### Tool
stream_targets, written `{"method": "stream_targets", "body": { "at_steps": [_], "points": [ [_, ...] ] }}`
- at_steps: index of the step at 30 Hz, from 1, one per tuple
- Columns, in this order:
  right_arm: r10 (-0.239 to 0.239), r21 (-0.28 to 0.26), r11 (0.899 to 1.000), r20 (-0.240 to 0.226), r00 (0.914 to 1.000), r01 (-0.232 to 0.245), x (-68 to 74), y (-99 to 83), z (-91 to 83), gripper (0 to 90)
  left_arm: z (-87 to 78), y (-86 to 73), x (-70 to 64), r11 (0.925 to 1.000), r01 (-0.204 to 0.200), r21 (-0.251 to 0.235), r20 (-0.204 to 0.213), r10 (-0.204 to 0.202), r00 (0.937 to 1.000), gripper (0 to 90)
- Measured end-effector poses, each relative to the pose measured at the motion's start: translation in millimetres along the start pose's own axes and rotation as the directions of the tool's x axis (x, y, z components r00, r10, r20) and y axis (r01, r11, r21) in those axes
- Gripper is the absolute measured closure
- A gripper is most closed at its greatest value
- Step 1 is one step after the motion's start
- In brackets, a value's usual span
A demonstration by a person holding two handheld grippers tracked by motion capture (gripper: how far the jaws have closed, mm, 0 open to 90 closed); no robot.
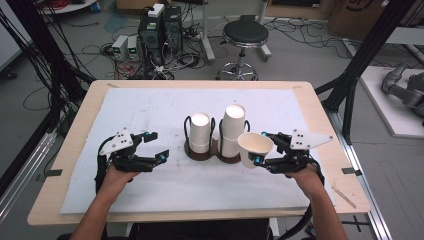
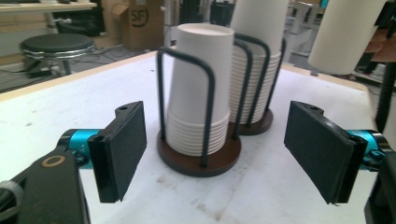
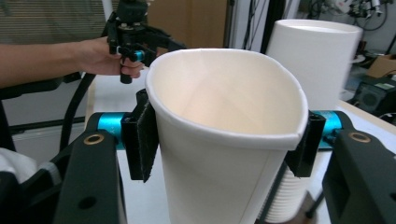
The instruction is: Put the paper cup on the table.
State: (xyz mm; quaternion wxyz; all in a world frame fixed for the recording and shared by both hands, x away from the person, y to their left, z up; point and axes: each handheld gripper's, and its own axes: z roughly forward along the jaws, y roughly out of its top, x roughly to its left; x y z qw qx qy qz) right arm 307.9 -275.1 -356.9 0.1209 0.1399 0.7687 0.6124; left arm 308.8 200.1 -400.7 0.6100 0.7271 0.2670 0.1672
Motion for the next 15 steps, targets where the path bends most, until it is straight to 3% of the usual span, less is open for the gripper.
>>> {"method": "stream_targets", "body": {
  "at_steps": [6, 10, 13, 15],
  "points": [
    [0.019, -0.032, 0.999, 0.051, 0.9985, -0.018, -11.1, -3.9, -17.4, 38.9, -5.6, -3.1, 3.1, 0.9999, 0.006, -0.01, -0.046, -0.007, 0.9989, 21.1],
    [0.04, -0.056, 0.998, 0.104, 0.9938, -0.034, -20.4, -8.3, -30.0, 38.8, -5.0, -5.0, 3.6, 1.0, 0.001, -0.007, -0.053, -0.001, 0.9986, 21.1],
    [0.053, -0.059, 0.997, 0.166, 0.9847, -0.044, -28.5, -13.2, -36.8, 38.6, -4.2, -5.9, 5.1, 1.0, 0.004, -0.007, -0.054, -0.004, 0.9985, 21.1],
    [0.063, -0.048, 0.997, 0.226, 0.9721, -0.053, -34.8, -18.0, -38.4, 38.3, -3.7, -6.3, 5.8, 1.0, 0.006, -0.007, -0.054, -0.006, 0.9985, 21.1]
  ]
}}
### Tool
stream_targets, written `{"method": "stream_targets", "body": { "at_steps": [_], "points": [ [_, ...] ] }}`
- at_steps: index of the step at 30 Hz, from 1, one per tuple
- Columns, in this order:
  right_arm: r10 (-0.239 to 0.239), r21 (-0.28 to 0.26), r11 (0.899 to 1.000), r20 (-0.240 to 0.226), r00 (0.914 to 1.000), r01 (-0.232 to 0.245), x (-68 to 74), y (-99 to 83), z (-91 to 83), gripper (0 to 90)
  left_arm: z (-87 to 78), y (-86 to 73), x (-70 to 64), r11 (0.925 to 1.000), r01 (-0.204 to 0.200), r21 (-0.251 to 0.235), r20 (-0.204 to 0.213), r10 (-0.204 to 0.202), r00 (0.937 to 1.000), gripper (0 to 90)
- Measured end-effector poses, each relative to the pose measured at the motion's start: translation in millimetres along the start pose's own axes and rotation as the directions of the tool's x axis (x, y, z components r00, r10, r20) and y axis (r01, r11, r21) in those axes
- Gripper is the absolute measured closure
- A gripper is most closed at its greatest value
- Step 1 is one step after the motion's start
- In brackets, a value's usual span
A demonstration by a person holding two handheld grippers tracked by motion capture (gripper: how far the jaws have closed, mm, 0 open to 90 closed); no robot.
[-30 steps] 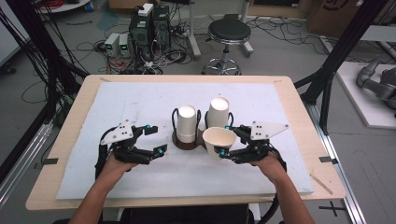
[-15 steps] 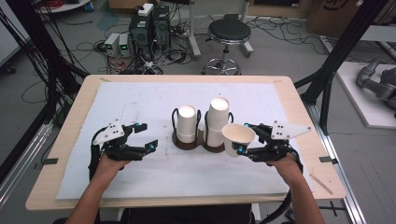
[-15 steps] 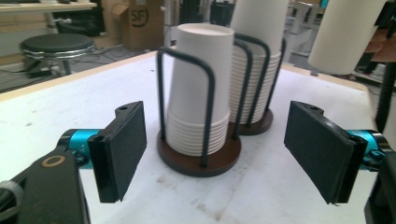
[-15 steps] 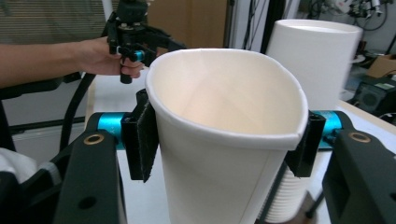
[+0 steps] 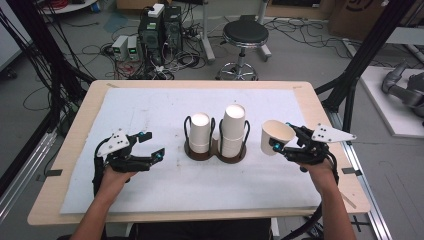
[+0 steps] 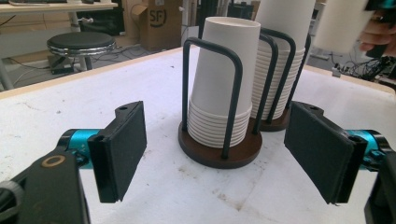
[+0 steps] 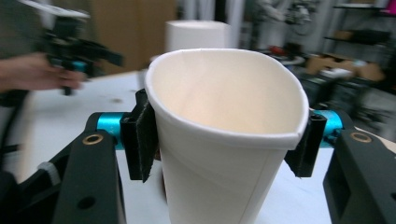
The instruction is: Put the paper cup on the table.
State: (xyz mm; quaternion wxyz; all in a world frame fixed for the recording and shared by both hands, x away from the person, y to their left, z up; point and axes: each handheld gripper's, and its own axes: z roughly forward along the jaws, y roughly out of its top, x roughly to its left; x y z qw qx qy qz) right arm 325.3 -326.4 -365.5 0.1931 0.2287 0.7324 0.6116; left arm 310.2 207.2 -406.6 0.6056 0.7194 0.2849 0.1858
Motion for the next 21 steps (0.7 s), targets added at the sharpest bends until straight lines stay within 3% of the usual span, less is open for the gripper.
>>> {"method": "stream_targets", "body": {
  "at_steps": [3, 8, 14, 21],
  "points": [
    [0.028, 0.001, 1.0, 0.06, 0.9978, -0.028, -10.4, -7.5, 2.7, 38.3, 0.7, 0.5, -0.2, 1.0, -0.004, -0.001, 0.0, 0.004, 1.0, 21.1],
    [0.023, 0.044, 0.999, 0.145, 0.9892, -0.029, -22.6, -16.1, 14.2, 38.6, 0.0, 1.2, 0.5, 0.9999, -0.009, -0.007, -0.006, 0.009, 0.9999, 21.1],
    [0.083, 0.104, 0.988, 0.238, 0.9678, -0.11, -41.9, -37.3, 25.7, 38.6, 0.3, 0.3, 1.3, 0.9999, -0.013, -0.003, -0.005, 0.013, 0.9999, 21.1],
    [0.13, 0.148, 0.973, 0.296, 0.9464, -0.18, -55.7, -50.9, 32.6, 38.3, 3.3, 0.5, 1.7, 0.9998, -0.02, -0.007, 0.002, 0.02, 0.9998, 21.1]
  ]
}}
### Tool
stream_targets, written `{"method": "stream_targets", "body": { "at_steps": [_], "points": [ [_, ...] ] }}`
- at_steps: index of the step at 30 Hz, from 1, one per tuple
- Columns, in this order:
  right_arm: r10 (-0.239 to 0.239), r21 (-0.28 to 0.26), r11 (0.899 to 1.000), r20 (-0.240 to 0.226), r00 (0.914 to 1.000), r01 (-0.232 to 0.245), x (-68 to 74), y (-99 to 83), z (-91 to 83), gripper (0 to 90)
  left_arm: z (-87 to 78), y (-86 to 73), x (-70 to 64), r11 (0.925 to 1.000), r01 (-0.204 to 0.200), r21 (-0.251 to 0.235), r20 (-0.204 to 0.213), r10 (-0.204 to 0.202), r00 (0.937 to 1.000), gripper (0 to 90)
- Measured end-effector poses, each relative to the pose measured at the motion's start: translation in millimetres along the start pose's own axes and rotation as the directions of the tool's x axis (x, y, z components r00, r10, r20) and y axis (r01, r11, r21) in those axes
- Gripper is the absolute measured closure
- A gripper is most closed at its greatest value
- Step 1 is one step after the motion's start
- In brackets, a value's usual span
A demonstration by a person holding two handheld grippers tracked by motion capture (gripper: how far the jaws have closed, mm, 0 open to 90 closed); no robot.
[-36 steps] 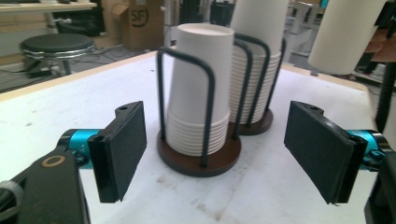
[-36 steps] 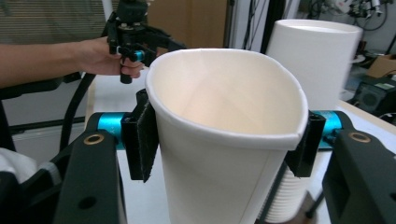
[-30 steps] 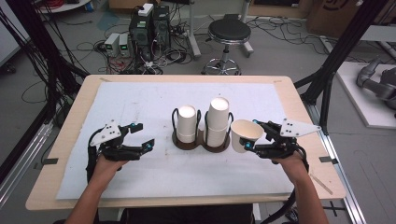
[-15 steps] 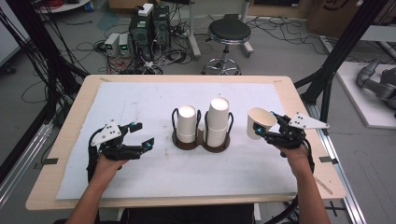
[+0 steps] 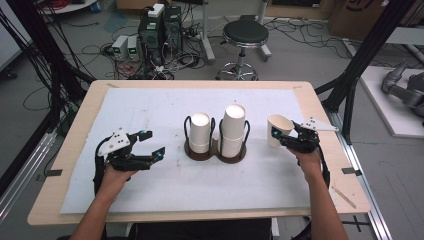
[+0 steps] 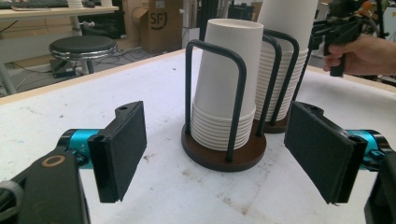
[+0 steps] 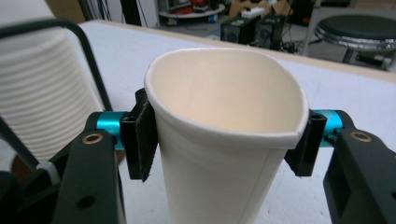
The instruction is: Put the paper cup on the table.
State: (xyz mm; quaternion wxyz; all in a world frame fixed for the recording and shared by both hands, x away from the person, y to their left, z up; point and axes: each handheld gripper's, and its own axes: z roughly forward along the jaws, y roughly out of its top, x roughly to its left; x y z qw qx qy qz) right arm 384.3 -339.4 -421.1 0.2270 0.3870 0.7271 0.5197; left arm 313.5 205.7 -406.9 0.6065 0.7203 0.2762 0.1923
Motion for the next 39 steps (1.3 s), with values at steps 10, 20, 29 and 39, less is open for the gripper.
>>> {"method": "stream_targets", "body": {
  "at_steps": [10, 20, 29, 39],
  "points": [
    [0.027, 0.057, 0.998, 0.004, 0.9996, -0.027, -5.2, -8.0, 5.8, 36.4, -1.1, -0.9, 1.9, 1.0, 0.004, -0.001, -0.007, -0.004, 1.0, 21.1],
    [0.048, 0.102, 0.994, 0.0, 0.9989, -0.047, -3.0, -8.1, -1.6, 27.7, -5.8, -1.5, 2.7, 0.9999, 0.009, -0.011, -0.007, -0.009, 0.9999, 21.1],
    [0.073, 0.106, 0.992, -0.006, 0.9973, -0.072, -0.4, -8.1, -5.4, 20.4, -3.3, -1.4, 3.8, 0.9998, 0.015, -0.011, -0.006, -0.015, 0.9999, 21.1],
    [0.049, 0.101, 0.994, -0.01, 0.9987, -0.048, -0.9, -11.7, -21.8, 20.4, -3.3, -2.6, 3.0, 0.9998, 0.018, -0.009, -0.005, -0.018, 0.9998, 21.1]
  ]
}}
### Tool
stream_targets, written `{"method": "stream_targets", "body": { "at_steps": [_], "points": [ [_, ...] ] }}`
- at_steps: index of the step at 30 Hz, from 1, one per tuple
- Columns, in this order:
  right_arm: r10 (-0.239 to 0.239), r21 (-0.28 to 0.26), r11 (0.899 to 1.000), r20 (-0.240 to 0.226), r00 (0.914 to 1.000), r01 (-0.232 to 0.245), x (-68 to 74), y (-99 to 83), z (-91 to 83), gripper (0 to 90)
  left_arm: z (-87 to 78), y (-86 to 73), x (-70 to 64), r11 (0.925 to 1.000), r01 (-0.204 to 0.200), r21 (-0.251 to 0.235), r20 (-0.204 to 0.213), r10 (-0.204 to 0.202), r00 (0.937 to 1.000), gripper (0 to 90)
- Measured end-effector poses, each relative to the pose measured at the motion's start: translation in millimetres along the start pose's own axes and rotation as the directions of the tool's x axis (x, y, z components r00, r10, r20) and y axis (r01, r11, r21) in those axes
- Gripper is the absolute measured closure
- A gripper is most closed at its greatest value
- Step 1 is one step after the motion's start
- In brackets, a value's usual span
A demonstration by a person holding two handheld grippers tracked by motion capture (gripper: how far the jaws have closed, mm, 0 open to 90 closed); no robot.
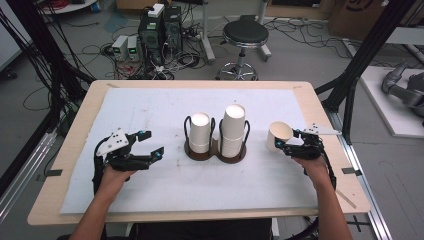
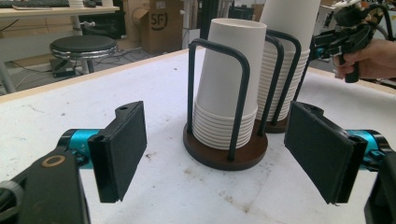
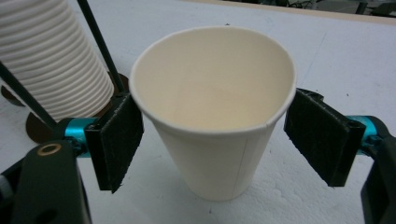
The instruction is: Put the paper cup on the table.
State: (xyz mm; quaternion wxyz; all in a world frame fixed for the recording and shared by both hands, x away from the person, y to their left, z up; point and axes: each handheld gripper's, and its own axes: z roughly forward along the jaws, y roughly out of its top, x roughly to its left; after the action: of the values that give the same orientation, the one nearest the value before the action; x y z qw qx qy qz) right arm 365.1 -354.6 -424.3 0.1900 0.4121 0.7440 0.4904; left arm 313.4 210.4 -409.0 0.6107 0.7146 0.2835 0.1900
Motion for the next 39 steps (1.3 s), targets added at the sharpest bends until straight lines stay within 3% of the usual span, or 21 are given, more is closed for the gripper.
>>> {"method": "stream_targets", "body": {
  "at_steps": [9, 14, 20, 25, 39],
  "points": [
    [-0.039, -0.062, 0.997, 0.008, 0.9992, 0.039, 10.0, -3.8, -41.9, 20.4, -5.7, 1.4, 3.4, 0.9999, 0.001, -0.012, -0.009, -0.001, 1.0, 21.1],
    [-0.066, -0.08, 0.995, -0.001, 0.9978, 0.066, 23.8, 0.2, -57.8, 20.4, -6.1, 1.7, 6.4, 0.9997, 0.02, -0.016, -0.01, -0.02, 0.9998, 21.1],
    [-0.108, -0.087, 0.99, -0.01, 0.9941, 0.107, 45.5, 5.8, -63.1, 20.4, -3.1, 5.9, 11.3, 0.9992, 0.033, -0.024, -0.008, -0.033, 0.9994, 21.0],
    [-0.114, -0.092, 0.99, -0.024, 0.9932, 0.111, 57.1, 5.0, -62.2, 20.4, -2.3, 5.9, 13.7, 0.9984, 0.043, -0.038, -0.007, -0.043, 0.9991, 21.0],
    [-0.094, -0.123, 0.989, -0.06, 0.9938, 0.086, 58.3, 4.3, -59.0, 20.5, -11.6, 5.5, 7.7, 0.9987, 0.028, -0.042, -0.01, -0.029, 0.9995, 21.0]
  ]
}}
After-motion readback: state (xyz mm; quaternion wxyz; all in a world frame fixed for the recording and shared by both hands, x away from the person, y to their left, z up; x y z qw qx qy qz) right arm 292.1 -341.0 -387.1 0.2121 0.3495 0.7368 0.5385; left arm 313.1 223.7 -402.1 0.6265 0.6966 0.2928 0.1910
